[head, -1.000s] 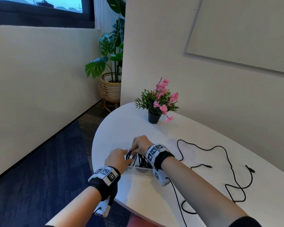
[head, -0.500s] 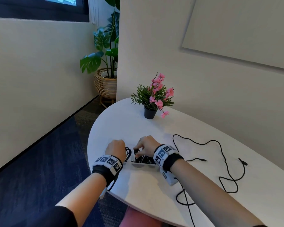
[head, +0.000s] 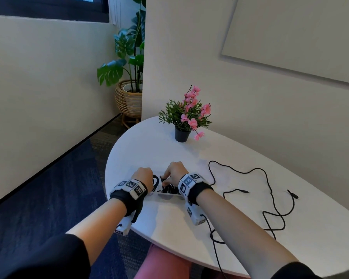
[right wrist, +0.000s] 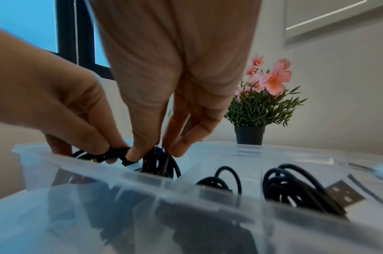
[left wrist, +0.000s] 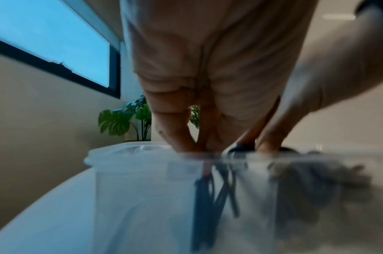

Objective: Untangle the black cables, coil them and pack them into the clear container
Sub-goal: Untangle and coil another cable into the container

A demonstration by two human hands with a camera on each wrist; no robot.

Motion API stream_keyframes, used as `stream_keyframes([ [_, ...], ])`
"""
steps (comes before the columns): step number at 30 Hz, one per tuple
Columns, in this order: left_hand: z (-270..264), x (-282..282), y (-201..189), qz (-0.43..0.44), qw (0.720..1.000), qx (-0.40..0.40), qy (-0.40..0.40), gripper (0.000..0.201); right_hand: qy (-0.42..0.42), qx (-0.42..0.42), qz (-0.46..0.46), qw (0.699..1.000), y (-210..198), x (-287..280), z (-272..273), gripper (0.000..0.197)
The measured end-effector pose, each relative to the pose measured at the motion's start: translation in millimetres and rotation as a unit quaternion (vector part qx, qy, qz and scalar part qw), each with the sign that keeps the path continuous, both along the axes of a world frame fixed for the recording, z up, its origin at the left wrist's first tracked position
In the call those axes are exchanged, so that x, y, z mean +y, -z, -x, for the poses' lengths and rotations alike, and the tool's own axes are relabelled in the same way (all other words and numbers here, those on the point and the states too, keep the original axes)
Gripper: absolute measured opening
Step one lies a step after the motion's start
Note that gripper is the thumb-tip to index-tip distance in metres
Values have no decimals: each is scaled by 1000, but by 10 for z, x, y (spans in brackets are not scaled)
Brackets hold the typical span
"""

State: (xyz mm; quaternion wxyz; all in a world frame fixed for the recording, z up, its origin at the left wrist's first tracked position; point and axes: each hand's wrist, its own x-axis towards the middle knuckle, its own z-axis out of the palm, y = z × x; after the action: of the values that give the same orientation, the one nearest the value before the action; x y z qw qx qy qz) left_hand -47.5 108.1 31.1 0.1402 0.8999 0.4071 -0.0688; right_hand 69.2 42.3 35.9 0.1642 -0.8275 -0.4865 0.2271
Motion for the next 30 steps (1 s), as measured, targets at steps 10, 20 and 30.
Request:
stream_keyframes([
  [10,49,16,3,82,994,-49,-49,25,24,-7,-17,1000,25,-115,10,24],
  [20,102,-13,156,88,992,-75,-40,34,-1,-26,-24,999,9,-143,19,20],
  [30,136,-3,145,-5,991,-125,-53,29,-28,-19,-41,999,-158,-407,-4,28],
])
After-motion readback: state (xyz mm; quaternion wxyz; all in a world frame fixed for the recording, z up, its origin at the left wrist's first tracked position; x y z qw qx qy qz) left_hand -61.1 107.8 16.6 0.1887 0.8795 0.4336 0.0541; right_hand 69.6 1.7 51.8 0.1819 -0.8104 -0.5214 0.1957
